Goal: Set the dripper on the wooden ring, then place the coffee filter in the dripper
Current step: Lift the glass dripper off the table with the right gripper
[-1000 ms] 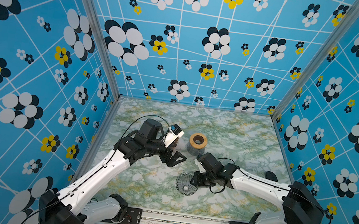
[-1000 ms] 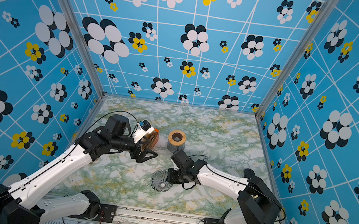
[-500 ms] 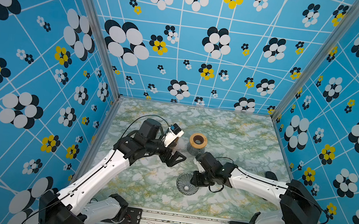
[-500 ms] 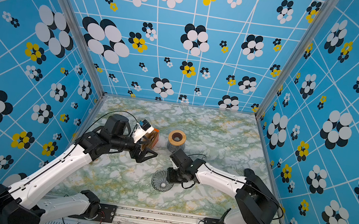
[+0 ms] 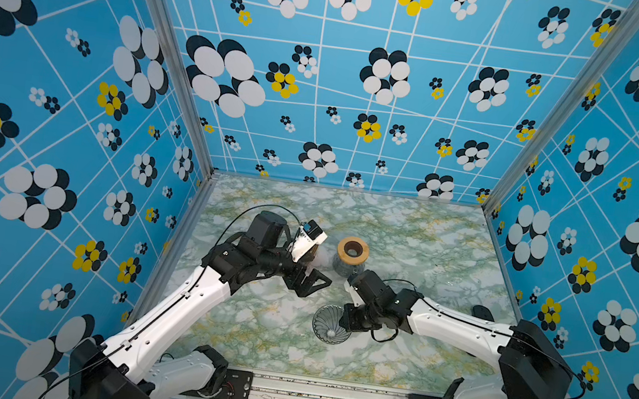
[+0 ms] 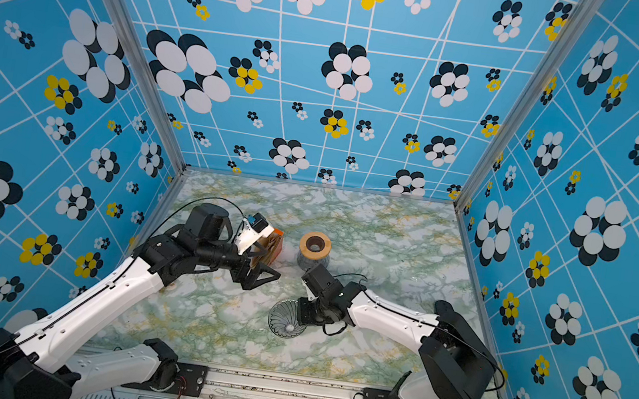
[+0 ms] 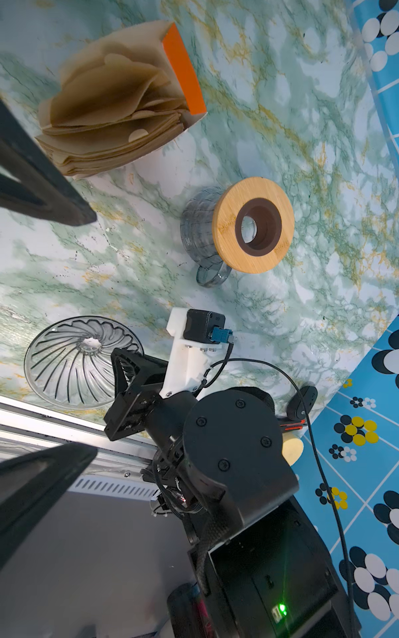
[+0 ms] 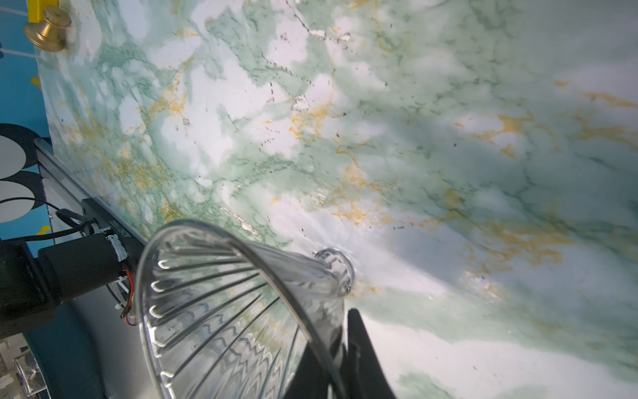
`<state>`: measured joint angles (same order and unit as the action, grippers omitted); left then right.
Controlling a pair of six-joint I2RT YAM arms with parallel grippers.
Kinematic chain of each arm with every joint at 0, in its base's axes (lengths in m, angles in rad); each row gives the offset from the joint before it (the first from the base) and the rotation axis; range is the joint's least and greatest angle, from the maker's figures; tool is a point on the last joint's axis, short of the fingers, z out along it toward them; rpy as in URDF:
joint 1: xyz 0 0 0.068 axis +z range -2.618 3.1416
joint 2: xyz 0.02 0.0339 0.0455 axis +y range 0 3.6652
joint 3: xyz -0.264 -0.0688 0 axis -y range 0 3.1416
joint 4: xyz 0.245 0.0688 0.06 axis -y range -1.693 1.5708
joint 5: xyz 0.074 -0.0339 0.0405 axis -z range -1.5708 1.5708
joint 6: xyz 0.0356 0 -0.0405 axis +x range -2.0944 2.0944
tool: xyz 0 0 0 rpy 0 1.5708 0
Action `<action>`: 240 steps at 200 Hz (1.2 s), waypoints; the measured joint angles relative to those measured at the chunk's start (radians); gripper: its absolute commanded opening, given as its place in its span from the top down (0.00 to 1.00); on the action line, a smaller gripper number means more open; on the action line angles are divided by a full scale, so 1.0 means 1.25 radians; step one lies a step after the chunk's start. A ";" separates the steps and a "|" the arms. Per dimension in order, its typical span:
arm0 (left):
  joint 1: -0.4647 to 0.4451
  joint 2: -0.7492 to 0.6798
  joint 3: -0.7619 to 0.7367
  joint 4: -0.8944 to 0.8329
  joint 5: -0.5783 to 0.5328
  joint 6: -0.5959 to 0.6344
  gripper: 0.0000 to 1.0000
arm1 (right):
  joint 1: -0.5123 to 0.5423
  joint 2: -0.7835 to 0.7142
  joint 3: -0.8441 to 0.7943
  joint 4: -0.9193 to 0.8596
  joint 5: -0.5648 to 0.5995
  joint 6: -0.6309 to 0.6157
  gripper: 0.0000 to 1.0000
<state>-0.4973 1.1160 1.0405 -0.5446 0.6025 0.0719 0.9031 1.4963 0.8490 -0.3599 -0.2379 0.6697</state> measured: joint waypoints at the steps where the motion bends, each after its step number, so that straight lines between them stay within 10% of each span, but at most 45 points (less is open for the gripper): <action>1: 0.000 0.000 0.000 0.000 0.000 0.000 0.01 | 0.000 0.000 0.000 0.000 0.000 0.000 0.88; 240: 0.001 -0.007 0.000 0.022 -0.002 -0.022 0.01 | -0.002 -0.123 0.000 -0.034 0.073 0.030 0.89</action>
<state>-0.4965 1.1069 1.0405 -0.5167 0.5999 0.0444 0.9005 1.3422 0.8494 -0.4030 -0.1463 0.7071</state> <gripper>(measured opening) 0.990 0.111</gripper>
